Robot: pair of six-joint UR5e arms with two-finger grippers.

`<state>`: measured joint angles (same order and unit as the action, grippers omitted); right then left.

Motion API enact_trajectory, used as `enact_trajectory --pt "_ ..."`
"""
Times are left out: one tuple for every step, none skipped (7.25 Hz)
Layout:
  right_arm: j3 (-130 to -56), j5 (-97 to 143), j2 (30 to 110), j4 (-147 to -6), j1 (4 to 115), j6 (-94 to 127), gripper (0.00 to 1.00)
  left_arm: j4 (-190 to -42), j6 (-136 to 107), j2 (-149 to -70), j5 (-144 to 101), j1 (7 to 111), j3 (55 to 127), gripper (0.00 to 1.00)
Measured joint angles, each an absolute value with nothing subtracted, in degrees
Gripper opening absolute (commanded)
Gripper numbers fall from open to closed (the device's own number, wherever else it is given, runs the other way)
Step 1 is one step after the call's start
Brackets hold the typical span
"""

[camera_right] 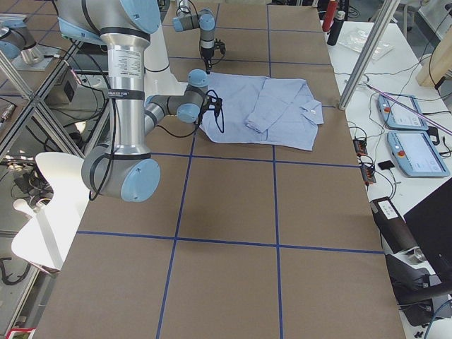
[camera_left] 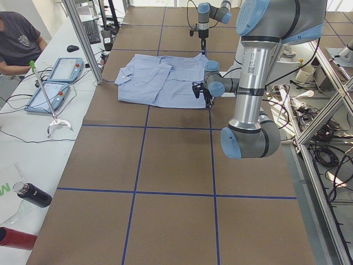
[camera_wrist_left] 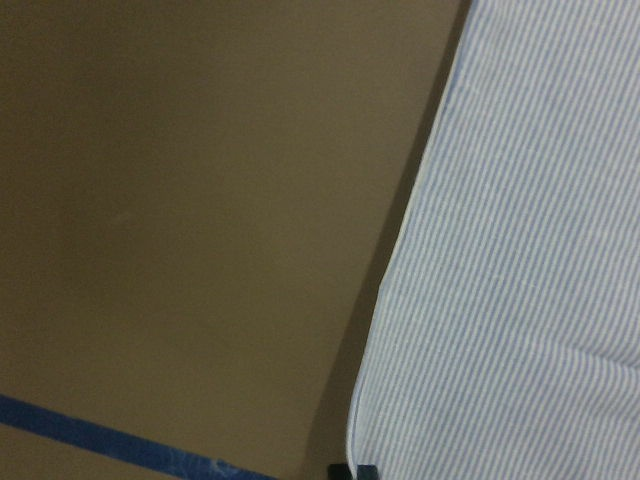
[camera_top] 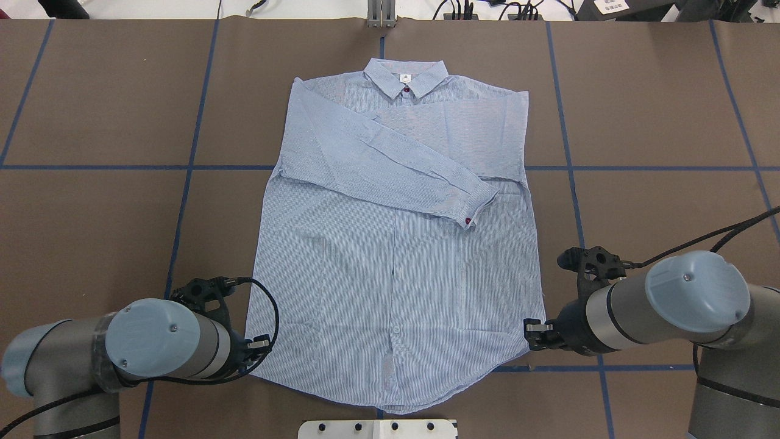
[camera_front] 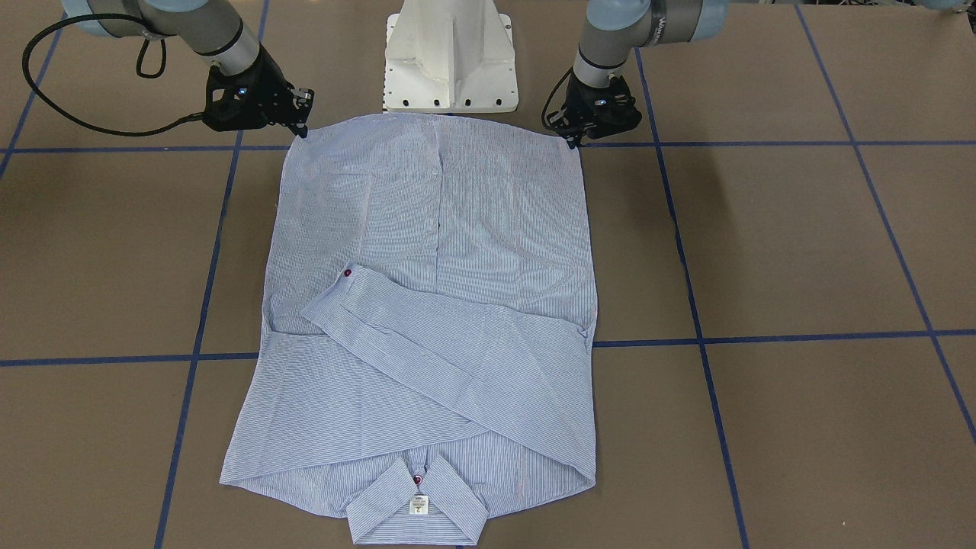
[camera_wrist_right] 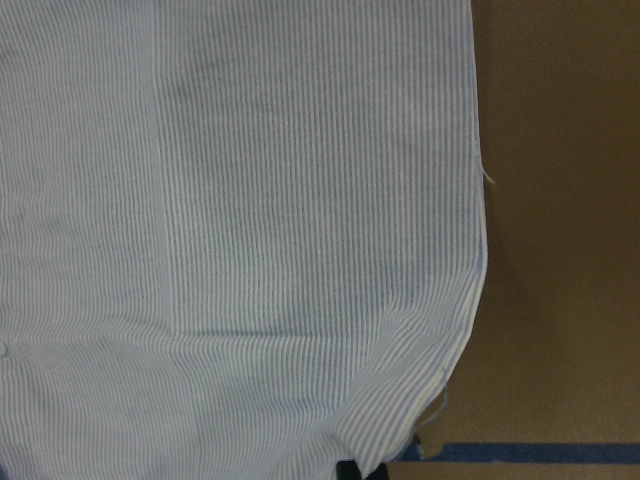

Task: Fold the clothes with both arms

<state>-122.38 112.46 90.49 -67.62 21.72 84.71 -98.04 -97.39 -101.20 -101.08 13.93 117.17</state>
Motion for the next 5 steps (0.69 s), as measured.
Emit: enact_trajectory --pt "-122.6 113.1 90.5 -67.6 22.1 84.2 0.00 -97.9 -97.3 -99.9 -101.1 14.0 119.0 0.00" --pt "-122.8 113.5 90.5 -67.6 22.3 83.8 0.00 -97.8 -97.2 -98.6 -101.2 14.0 121.0 0.00" --pt "-123.1 114.2 90.5 -67.5 22.5 83.5 0.00 -97.7 -97.2 -97.3 -101.2 14.1 123.2 0.00" --pt "-123.5 115.3 90.5 -67.5 22.7 82.8 0.00 -97.6 -97.2 -96.4 -101.2 14.1 125.2 0.00" --pt "-123.8 116.6 90.5 -67.5 22.9 81.9 0.00 -97.2 -97.2 -95.9 -101.3 14.1 126.9 0.00"
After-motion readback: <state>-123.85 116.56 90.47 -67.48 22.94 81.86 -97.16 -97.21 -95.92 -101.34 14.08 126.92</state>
